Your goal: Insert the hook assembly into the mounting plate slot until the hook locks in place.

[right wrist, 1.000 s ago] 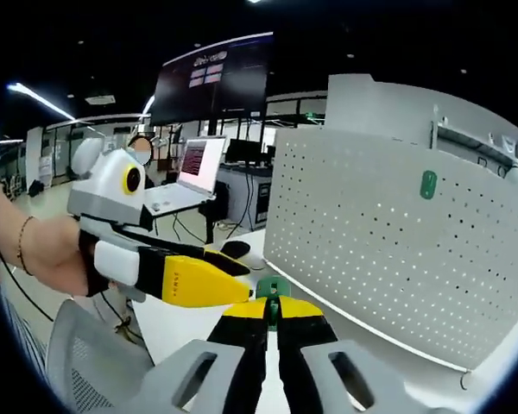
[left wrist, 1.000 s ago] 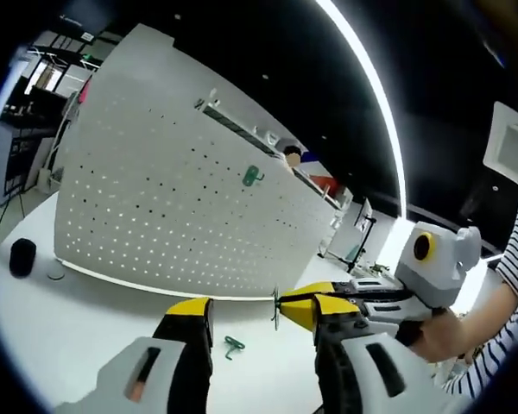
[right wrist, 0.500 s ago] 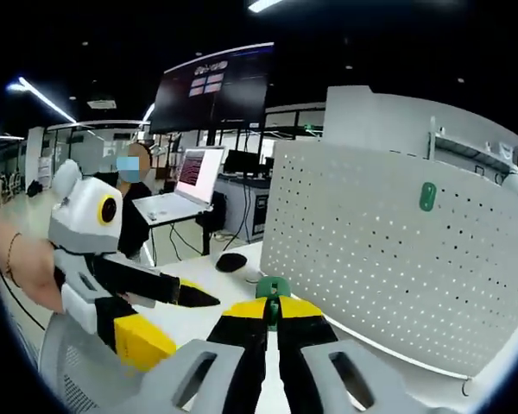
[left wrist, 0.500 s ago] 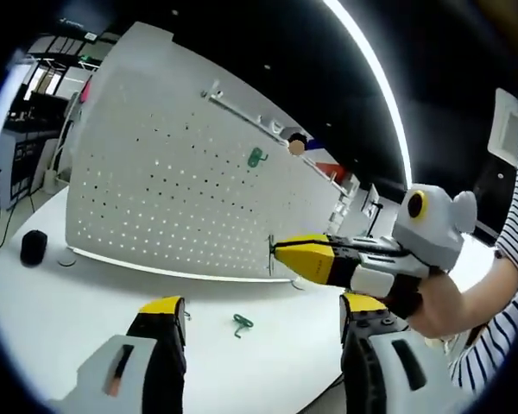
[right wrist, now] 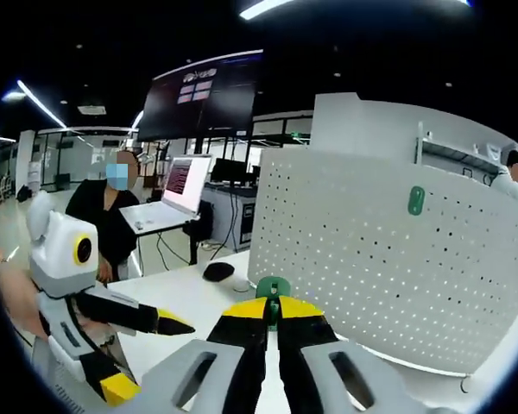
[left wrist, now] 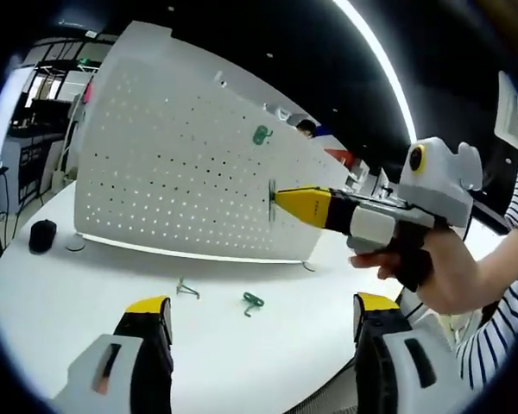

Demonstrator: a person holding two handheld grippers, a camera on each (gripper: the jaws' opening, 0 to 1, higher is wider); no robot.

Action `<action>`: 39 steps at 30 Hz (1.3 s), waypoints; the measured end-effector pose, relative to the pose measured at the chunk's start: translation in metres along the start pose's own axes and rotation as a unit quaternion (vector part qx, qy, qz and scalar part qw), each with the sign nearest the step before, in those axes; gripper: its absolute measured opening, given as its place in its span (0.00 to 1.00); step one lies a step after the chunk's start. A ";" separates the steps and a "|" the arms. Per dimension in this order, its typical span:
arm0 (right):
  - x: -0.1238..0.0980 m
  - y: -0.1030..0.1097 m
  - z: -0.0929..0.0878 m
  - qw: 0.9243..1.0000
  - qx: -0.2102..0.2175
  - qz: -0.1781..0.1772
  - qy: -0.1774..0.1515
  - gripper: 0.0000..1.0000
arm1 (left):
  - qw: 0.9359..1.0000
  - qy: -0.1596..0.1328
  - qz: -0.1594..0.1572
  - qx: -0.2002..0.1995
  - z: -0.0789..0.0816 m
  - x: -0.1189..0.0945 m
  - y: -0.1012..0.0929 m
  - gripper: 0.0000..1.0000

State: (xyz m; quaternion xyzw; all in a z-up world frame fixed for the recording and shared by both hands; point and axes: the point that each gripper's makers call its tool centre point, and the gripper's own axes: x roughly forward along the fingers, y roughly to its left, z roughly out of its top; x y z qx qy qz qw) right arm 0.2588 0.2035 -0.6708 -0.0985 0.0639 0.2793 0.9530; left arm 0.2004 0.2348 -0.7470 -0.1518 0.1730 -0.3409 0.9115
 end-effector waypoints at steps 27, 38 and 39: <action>0.018 -0.106 0.024 0.988 0.012 -0.147 -0.042 0.00 | 0.999 0.026 0.010 0.031 -0.011 0.003 0.003 0.95; 0.027 -0.139 0.033 0.982 0.012 -0.181 -0.055 0.00 | 0.999 0.033 0.013 0.028 -0.013 0.003 0.005 0.94; 0.028 -0.143 0.034 0.981 0.012 -0.184 -0.057 0.00 | 0.999 0.033 0.012 0.028 -0.013 0.003 0.005 0.94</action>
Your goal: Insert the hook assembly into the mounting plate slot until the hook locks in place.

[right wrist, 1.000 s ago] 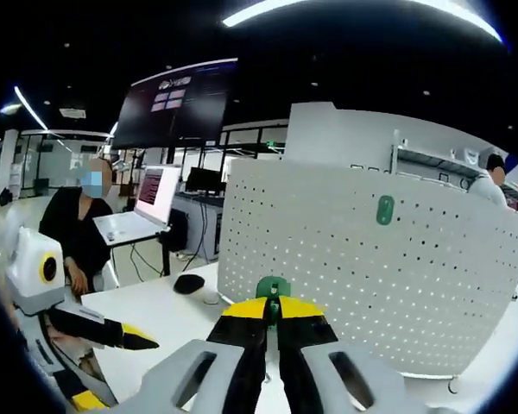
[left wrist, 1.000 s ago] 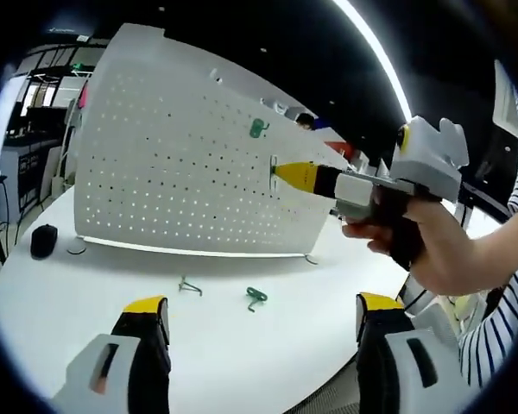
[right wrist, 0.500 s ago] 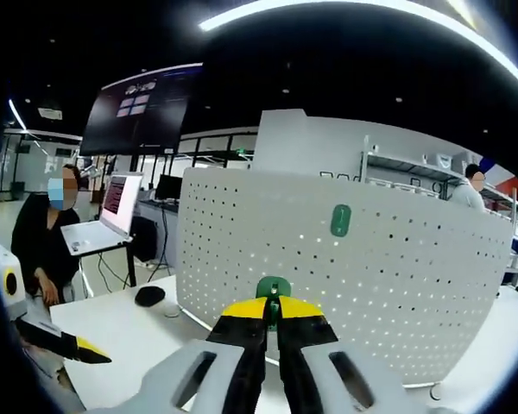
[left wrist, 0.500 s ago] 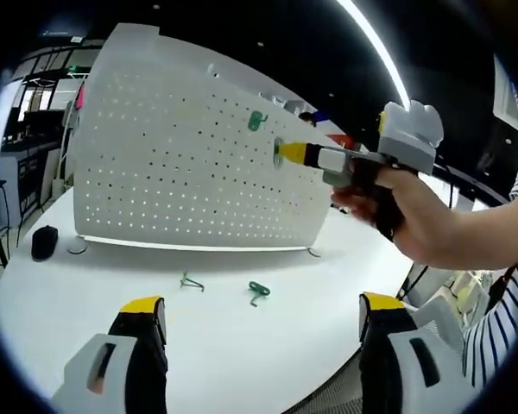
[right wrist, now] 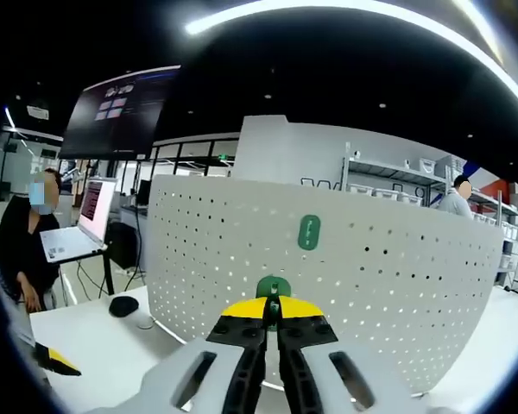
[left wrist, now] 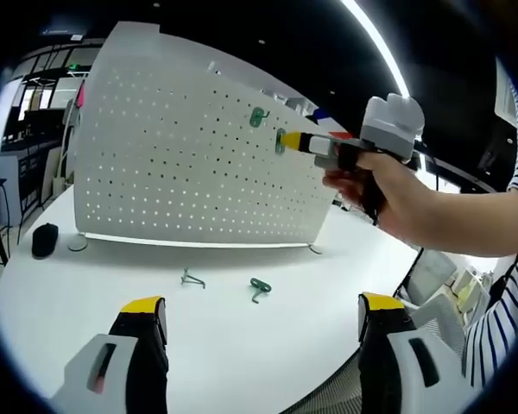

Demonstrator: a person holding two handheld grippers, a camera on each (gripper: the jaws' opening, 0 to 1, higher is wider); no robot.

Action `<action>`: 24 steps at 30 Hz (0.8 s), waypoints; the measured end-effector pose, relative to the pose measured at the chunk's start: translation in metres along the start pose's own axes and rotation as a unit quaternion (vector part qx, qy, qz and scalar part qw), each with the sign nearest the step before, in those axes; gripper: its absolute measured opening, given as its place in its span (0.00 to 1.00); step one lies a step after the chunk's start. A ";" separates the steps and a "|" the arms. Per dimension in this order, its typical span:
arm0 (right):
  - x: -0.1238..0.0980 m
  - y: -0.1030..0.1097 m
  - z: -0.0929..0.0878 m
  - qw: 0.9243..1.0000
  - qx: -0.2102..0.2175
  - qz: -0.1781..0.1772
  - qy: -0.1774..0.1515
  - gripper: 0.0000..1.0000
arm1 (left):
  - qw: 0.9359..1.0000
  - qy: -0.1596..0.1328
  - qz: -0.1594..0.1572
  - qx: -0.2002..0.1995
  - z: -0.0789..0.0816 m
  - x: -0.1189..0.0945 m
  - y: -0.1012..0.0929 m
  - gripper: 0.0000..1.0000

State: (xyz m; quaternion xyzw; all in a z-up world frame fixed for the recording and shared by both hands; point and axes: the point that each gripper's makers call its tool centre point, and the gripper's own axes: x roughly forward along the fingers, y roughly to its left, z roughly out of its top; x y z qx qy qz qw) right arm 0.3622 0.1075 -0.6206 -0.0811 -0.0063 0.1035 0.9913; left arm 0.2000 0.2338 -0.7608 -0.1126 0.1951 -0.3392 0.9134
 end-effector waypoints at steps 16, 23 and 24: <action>0.025 -0.028 0.013 0.999 -0.011 -0.037 -0.020 0.00 | 1.000 0.005 0.002 -0.003 -0.002 0.001 0.001 0.94; 0.032 -0.034 0.018 0.999 -0.016 -0.044 -0.026 0.00 | 1.000 0.006 0.004 -0.005 -0.002 0.001 0.003 0.93; 0.033 -0.036 0.019 0.998 -0.016 -0.047 -0.027 0.00 | 1.000 0.006 0.004 -0.005 -0.003 0.001 0.002 0.93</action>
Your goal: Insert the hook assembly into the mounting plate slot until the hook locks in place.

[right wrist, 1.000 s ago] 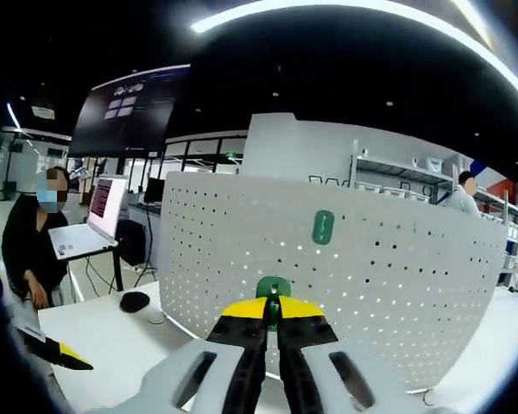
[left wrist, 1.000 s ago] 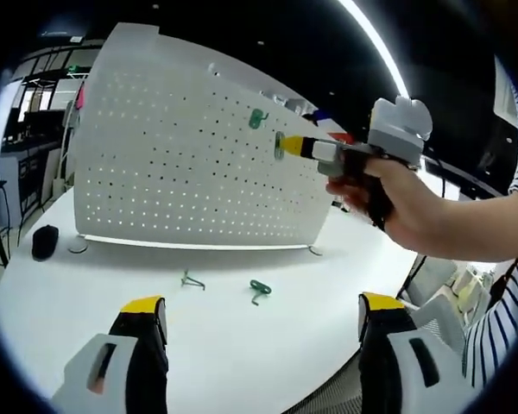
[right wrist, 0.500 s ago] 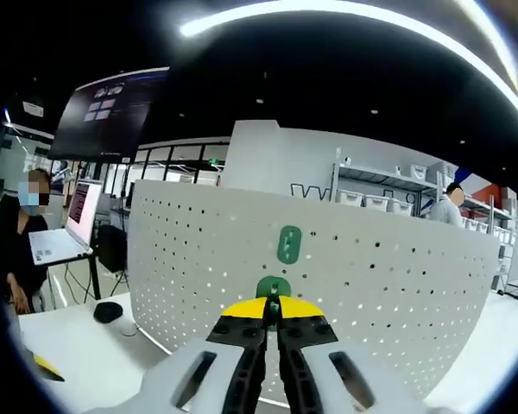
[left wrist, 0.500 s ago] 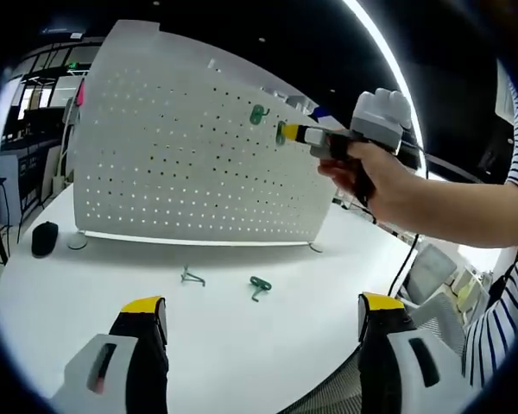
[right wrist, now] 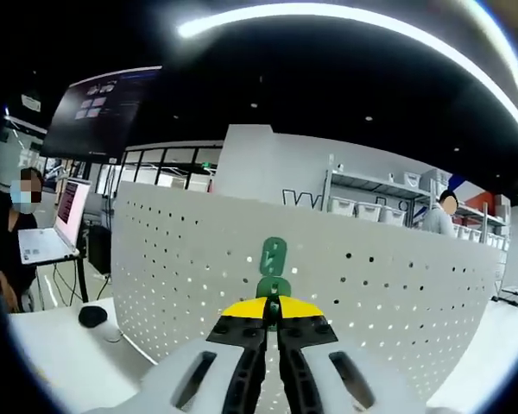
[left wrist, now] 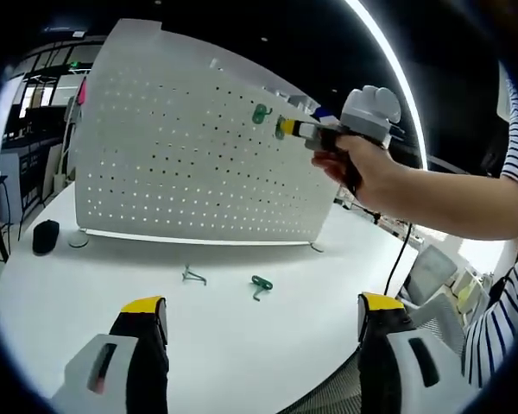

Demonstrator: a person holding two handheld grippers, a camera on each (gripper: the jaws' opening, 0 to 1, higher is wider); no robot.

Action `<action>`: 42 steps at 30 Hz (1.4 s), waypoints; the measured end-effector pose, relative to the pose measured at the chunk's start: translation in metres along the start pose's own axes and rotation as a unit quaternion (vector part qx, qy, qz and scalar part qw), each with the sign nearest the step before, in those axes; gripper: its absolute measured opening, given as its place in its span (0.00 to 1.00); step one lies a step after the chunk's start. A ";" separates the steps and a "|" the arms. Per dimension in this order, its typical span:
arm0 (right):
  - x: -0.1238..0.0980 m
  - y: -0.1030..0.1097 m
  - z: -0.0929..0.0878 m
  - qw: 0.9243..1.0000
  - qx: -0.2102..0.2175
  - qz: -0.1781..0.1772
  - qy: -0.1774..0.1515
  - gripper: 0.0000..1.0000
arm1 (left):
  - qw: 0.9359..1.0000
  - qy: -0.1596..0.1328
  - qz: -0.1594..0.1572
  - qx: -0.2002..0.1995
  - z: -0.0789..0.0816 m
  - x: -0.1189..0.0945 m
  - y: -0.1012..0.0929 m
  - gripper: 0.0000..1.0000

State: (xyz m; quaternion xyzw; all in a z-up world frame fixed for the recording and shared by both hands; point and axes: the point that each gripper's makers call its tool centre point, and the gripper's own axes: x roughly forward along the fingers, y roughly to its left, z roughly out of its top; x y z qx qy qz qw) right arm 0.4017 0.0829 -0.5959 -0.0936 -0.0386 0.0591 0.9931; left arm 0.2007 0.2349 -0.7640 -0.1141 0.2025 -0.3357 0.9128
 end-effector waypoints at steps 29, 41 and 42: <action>0.033 -0.037 0.021 0.998 0.002 -0.049 -0.034 0.00 | 1.000 0.004 0.001 -0.007 -0.001 0.000 0.002 0.91; 0.044 -0.047 0.016 0.997 0.004 -0.060 -0.040 0.00 | 1.000 0.008 0.003 -0.010 -0.002 0.001 0.003 0.91; 0.045 -0.047 0.016 0.997 0.004 -0.060 -0.040 0.00 | 1.000 0.009 0.004 -0.010 -0.003 0.002 0.003 0.91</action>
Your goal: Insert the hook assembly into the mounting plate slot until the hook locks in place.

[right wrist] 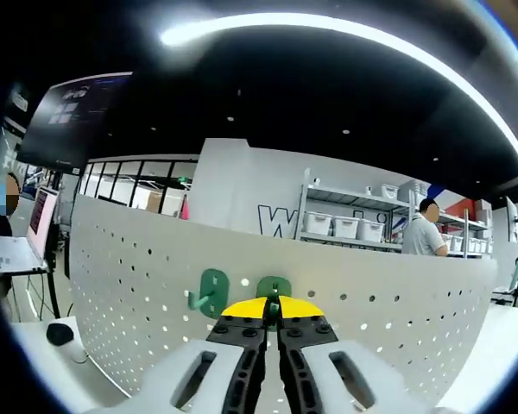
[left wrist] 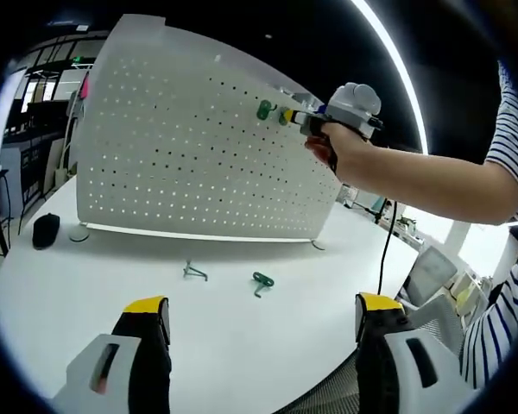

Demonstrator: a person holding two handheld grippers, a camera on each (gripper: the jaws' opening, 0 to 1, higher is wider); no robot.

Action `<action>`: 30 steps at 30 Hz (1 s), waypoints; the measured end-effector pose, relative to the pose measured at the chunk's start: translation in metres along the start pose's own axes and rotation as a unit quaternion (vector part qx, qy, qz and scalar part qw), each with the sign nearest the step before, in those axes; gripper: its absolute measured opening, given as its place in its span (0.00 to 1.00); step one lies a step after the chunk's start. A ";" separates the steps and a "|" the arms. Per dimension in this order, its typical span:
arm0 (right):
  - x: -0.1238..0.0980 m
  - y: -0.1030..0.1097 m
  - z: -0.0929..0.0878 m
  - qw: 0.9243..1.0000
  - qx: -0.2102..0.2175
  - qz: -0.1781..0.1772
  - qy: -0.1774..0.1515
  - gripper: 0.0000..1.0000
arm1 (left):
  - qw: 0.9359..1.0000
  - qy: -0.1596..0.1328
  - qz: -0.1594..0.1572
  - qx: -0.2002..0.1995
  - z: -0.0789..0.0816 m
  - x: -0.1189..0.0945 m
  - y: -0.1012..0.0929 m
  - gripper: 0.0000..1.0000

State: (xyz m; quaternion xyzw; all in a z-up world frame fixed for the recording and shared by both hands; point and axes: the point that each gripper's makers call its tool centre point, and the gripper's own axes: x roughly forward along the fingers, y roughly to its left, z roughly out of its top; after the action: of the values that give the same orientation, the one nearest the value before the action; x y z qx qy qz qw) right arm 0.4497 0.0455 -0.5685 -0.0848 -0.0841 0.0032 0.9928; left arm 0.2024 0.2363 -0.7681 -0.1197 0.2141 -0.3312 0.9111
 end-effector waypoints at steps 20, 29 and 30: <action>0.003 0.001 -0.005 1.000 0.002 -0.013 -0.019 0.00 | 1.000 0.005 0.006 -0.005 -0.003 0.000 0.002 0.89; 0.003 0.002 -0.007 1.000 -0.013 -0.012 -0.010 0.00 | 1.000 0.005 0.008 -0.004 -0.004 0.000 0.003 0.89; 0.003 0.002 -0.006 1.000 -0.015 -0.011 -0.010 0.00 | 1.000 0.005 0.008 -0.003 -0.004 -0.001 0.003 0.89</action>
State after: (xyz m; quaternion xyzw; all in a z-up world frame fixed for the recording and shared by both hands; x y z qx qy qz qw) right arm 0.4534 0.0466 -0.5746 -0.0988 -0.0947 -0.0083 0.9906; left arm 0.2020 0.2386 -0.7722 -0.1191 0.2211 -0.3236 0.9122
